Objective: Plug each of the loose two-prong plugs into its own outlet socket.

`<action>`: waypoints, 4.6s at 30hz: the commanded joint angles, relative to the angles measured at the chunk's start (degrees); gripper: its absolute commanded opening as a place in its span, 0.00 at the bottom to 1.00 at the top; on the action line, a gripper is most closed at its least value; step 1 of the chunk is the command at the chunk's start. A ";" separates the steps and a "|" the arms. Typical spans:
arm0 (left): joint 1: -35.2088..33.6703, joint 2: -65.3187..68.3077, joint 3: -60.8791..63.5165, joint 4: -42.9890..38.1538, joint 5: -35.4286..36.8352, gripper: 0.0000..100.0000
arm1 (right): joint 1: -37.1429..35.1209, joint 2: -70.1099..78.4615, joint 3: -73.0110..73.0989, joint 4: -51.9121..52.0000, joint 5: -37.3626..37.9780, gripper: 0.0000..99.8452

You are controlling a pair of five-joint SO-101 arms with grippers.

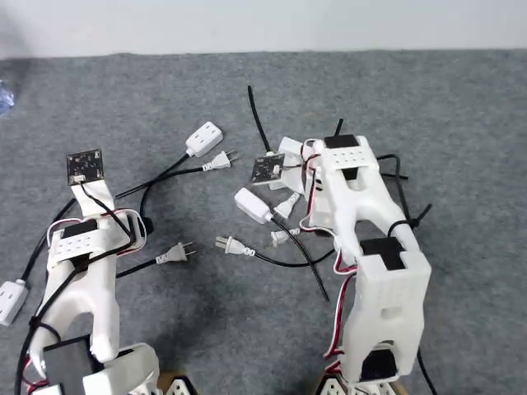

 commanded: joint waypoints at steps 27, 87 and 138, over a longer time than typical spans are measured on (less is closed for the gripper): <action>0.35 -1.32 0.40 -0.97 0.26 0.26 | 43.12 -23.69 3.52 3.21 13.10 0.06; -19.78 -1.23 -4.88 0.53 16.26 0.26 | -13.14 -25.10 33.32 -20.00 -17.93 0.01; -50.29 -1.76 -0.48 12.84 -27.43 0.26 | -35.21 -19.47 -42.11 22.90 -28.84 0.39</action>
